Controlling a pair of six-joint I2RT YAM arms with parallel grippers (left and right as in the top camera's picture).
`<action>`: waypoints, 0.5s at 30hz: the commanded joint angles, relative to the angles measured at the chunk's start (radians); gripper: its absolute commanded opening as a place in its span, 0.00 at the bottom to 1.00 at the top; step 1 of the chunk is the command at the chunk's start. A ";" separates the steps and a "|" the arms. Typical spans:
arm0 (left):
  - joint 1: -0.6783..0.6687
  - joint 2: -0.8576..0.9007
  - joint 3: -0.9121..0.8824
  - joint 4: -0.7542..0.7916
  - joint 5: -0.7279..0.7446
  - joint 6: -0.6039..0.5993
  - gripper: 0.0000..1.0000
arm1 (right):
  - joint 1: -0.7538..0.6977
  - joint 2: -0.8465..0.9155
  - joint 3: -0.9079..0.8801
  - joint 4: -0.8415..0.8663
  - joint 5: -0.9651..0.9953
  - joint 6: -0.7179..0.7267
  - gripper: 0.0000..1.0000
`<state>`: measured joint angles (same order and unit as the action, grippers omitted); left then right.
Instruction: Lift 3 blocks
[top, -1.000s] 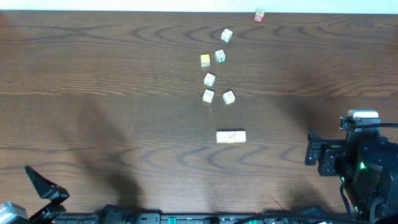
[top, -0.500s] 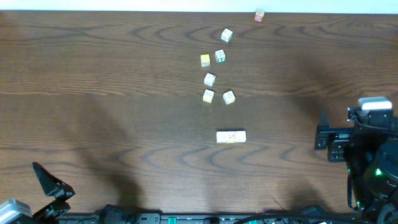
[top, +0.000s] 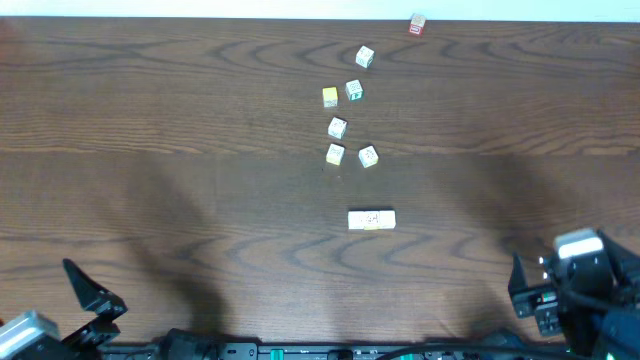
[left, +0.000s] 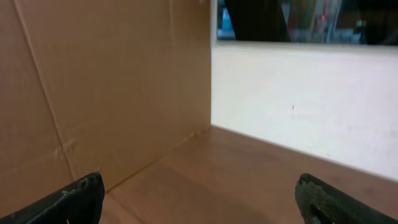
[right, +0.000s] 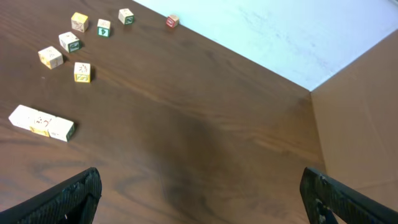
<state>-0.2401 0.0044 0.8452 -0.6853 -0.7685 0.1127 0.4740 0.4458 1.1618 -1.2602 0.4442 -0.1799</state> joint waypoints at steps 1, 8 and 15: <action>0.003 -0.002 -0.027 -0.023 0.002 -0.029 0.98 | 0.009 -0.098 -0.118 -0.011 0.019 0.018 0.99; 0.003 -0.002 -0.053 -0.103 0.003 -0.033 0.98 | -0.025 -0.309 -0.342 -0.008 0.064 0.018 0.99; 0.003 -0.002 -0.126 -0.101 0.079 -0.033 0.98 | -0.140 -0.417 -0.465 0.132 0.068 -0.002 0.99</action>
<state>-0.2401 0.0040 0.7444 -0.8032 -0.7345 0.0921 0.3641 0.0170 0.7170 -1.2026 0.4904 -0.1738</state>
